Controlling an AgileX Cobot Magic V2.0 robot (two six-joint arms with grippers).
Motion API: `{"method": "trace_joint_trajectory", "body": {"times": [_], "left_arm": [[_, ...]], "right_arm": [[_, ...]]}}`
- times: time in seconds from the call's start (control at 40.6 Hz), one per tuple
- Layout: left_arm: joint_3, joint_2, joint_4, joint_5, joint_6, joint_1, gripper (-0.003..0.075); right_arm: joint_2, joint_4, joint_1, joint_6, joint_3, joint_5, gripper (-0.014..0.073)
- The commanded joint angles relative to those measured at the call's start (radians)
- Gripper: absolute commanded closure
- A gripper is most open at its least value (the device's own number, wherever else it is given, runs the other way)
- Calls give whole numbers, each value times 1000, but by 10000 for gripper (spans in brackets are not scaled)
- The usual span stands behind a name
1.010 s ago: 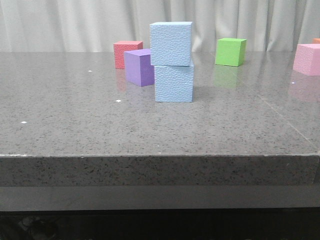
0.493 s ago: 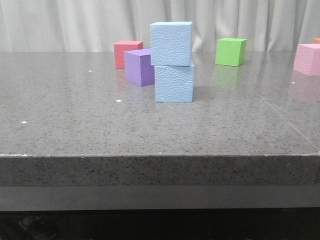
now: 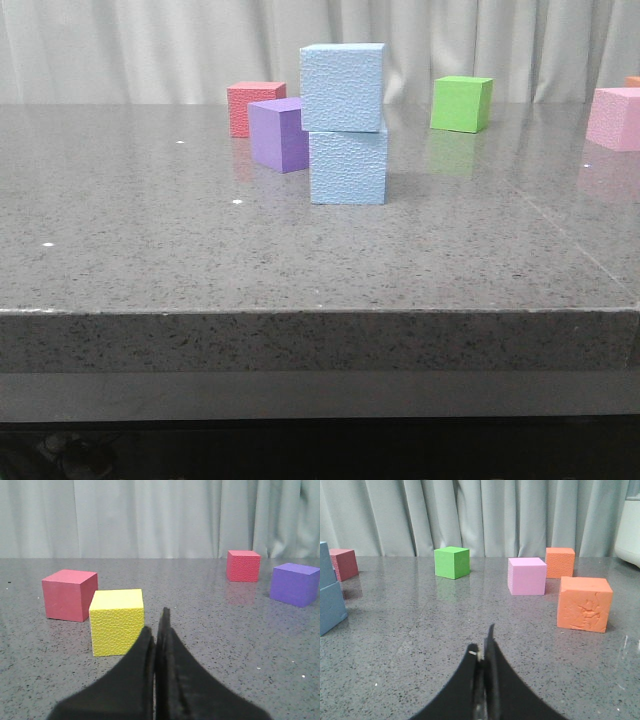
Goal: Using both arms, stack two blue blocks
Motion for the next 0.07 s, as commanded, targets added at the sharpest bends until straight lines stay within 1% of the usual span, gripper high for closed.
{"method": "trace_joint_trajectory", "body": {"times": [0.0,0.049], "left_arm": [[37,-24,-2,-85,-12,0,738],[37,-24,-2,-85,-12,0,738]], "right_arm": [[-19,-12,-6,3,0,-87,663],[-19,-12,-6,3,0,-87,663]]}}
